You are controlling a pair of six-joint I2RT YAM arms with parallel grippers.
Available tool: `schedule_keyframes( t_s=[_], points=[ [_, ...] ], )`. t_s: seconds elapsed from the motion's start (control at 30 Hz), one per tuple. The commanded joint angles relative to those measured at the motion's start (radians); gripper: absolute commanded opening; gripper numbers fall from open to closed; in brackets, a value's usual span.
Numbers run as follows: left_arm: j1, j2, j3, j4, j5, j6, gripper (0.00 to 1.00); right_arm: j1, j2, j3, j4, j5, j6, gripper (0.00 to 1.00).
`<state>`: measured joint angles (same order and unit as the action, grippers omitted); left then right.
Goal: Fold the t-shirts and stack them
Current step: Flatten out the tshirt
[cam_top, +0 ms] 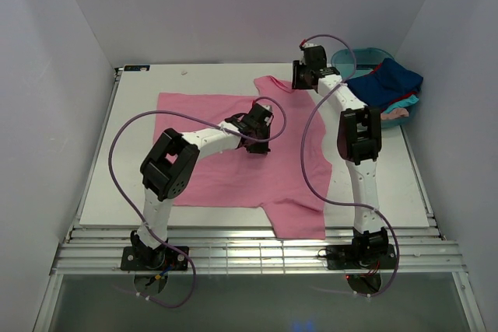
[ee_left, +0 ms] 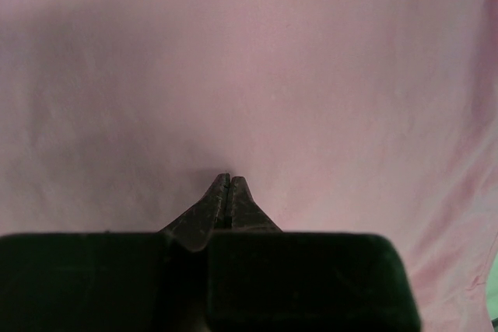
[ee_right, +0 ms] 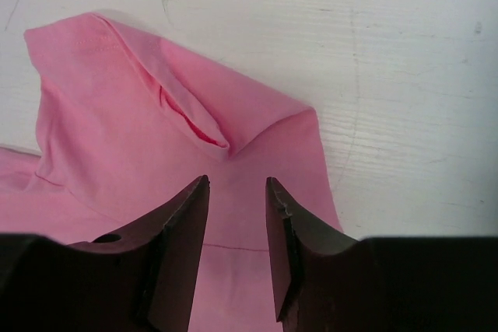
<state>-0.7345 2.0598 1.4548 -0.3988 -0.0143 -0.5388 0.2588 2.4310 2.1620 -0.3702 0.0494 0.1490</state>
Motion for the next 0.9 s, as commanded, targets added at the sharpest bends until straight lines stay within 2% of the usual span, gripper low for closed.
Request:
schedule_keyframes(
  t_s=[0.0, 0.47, 0.53, 0.67, 0.87],
  points=[
    [-0.014, 0.003, -0.008, -0.006, 0.007, -0.009, 0.00, 0.005, 0.040, 0.021, 0.069, -0.077, -0.003, 0.41],
    [-0.028, 0.022, -0.047, -0.006, 0.011, -0.035, 0.00, -0.015, 0.117, 0.048, 0.155, -0.128, 0.040, 0.41],
    [-0.029, 0.022, -0.047, -0.005, 0.010, -0.035, 0.00, -0.016, 0.128, 0.050, 0.163, -0.126, 0.044, 0.39],
    [-0.028, 0.028, -0.050, -0.006, 0.013, -0.033, 0.00, -0.018, 0.129, 0.041, 0.183, -0.114, 0.050, 0.25],
    [-0.031, 0.026, -0.068, -0.006, 0.013, -0.049, 0.00, -0.020, 0.091, 0.010, 0.238, -0.098, 0.052, 0.22]
  ],
)
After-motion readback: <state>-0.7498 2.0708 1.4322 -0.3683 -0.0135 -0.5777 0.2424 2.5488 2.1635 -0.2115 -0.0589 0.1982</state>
